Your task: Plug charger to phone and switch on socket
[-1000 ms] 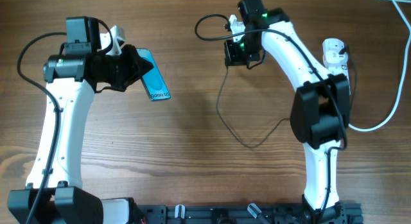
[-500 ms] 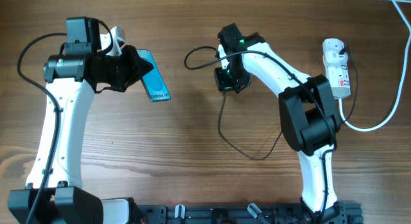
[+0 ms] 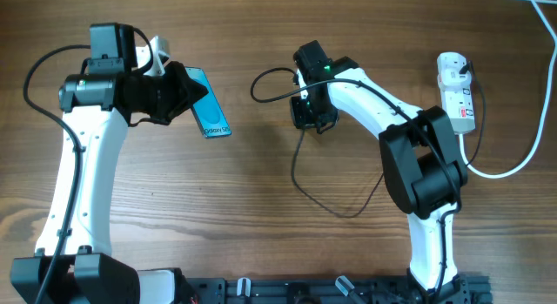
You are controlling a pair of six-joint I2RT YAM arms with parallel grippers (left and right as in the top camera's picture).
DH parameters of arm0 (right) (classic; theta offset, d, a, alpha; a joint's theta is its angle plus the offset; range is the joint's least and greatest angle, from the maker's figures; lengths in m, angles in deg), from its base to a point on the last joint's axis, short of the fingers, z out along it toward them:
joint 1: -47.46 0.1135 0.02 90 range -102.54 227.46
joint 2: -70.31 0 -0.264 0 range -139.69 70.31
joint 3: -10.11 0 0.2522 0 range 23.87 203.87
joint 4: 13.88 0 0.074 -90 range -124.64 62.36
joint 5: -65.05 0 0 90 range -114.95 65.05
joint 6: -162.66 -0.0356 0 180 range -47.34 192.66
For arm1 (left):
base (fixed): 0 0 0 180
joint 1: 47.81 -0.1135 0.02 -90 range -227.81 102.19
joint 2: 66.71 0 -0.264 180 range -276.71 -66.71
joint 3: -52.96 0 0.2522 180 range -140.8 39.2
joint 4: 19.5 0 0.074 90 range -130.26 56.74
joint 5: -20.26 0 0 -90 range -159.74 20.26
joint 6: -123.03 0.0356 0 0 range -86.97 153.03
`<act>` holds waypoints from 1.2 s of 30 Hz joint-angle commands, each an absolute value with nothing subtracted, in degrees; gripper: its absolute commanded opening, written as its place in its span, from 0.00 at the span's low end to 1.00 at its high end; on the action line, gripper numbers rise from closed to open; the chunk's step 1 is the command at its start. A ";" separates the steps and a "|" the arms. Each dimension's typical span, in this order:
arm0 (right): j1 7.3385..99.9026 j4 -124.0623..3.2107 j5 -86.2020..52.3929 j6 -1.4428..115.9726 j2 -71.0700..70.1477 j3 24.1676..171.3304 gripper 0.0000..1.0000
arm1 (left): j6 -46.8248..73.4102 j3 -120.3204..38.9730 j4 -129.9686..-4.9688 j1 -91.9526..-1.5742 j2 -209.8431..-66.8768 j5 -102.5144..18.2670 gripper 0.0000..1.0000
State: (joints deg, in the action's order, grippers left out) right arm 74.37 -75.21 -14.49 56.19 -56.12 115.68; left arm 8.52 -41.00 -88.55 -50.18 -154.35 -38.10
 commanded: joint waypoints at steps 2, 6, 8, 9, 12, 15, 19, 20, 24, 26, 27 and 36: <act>75.07 -76.24 -16.33 56.06 -61.15 112.69 0.04 | 8.17 -41.48 -88.37 -50.18 -153.71 -36.35 0.04; 75.07 -77.73 -10.42 59.14 -59.05 114.74 0.04 | 8.17 -41.48 -88.16 -50.18 -153.71 -36.38 0.04; 75.07 -76.20 1.25 67.01 -54.79 114.74 0.04 | 8.17 -41.48 -88.24 -50.18 -153.71 -36.33 0.04; 74.94 -75.82 7.43 69.99 -51.46 114.74 0.04 | 8.19 -41.48 -88.42 -50.18 -153.71 -36.05 0.04; 74.22 -77.66 20.50 75.95 -42.83 114.72 0.04 | 10.62 -41.48 -88.27 -50.18 -153.71 -31.94 0.04; 73.56 -80.74 26.65 79.43 -36.80 114.72 0.04 | 16.08 -41.48 -87.22 -50.18 -153.71 -25.73 0.04; 72.97 -85.73 39.85 86.79 -30.92 114.50 0.04 | 23.69 -41.48 -83.11 -50.18 -153.71 -11.96 0.04; 72.97 -86.86 45.29 89.50 -30.92 113.80 0.05 | 23.69 -41.48 -81.93 -50.21 -153.71 -10.56 0.04; 73.00 -83.76 56.44 93.39 -30.92 105.93 0.05 | 23.62 -41.48 -78.28 -50.25 -153.71 -7.13 0.04; 72.97 -80.41 57.27 90.79 -30.92 103.31 0.05 | 23.60 -41.48 -77.51 -50.25 -153.71 -7.11 0.04; 73.00 -79.21 57.27 89.83 -30.92 103.11 0.05 | 23.49 -41.48 -77.18 -50.25 -153.71 -6.87 0.04; 77.17 -47.39 54.95 55.41 -30.94 103.07 0.04 | 9.94 -41.48 -61.62 -51.21 -153.71 1.63 0.04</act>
